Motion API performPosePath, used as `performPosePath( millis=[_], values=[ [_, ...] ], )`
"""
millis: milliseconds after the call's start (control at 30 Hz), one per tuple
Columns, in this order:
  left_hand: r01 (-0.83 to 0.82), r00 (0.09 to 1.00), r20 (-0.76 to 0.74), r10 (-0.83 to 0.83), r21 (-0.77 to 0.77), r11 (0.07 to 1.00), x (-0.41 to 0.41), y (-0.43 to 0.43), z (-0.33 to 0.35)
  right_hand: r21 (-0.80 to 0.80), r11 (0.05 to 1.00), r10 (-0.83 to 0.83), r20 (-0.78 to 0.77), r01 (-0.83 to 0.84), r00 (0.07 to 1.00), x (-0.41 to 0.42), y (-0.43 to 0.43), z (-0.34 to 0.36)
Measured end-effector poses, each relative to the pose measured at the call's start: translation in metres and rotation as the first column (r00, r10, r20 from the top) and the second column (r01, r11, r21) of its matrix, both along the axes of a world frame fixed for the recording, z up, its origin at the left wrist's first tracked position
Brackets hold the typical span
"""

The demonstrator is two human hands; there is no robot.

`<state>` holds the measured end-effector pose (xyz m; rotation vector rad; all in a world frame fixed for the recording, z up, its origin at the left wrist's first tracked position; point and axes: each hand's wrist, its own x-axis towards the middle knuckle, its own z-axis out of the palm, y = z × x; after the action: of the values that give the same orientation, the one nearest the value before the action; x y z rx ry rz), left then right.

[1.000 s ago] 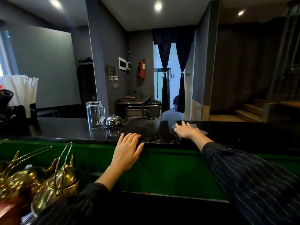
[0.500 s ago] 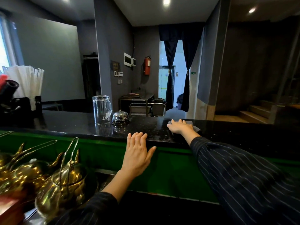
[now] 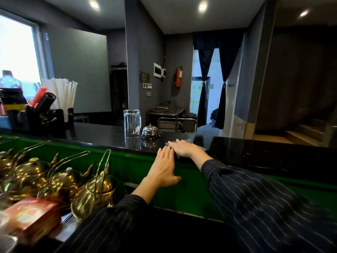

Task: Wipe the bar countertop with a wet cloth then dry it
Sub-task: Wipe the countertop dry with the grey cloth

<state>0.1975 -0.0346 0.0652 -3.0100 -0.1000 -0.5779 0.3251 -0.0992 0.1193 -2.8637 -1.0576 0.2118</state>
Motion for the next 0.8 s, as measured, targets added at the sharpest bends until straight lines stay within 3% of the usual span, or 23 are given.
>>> performPosePath(
  millis=[133,300,500,800],
  values=[
    [-0.047,0.999,-0.005,0.048,0.123,0.991,-0.010,0.012,-0.001,0.036,0.998,0.054,0.102,-0.058,0.993,-0.022,-0.020,-0.001],
    [-0.148,0.988,0.058,0.145,0.036,0.988,-0.011,0.014,-0.004,0.057,0.996,0.063,0.120,-0.070,0.991,-0.031,-0.030,-0.006],
    [-0.090,0.993,0.077,0.093,-0.043,0.995,-0.004,0.018,-0.006,0.025,0.999,0.031,0.005,-0.031,0.999,-0.012,-0.013,0.001],
    [-0.102,0.977,-0.188,0.097,-0.016,0.995,-0.002,0.023,0.017,-0.002,1.000,0.007,-0.012,-0.007,1.000,0.002,0.022,0.002]
  ],
)
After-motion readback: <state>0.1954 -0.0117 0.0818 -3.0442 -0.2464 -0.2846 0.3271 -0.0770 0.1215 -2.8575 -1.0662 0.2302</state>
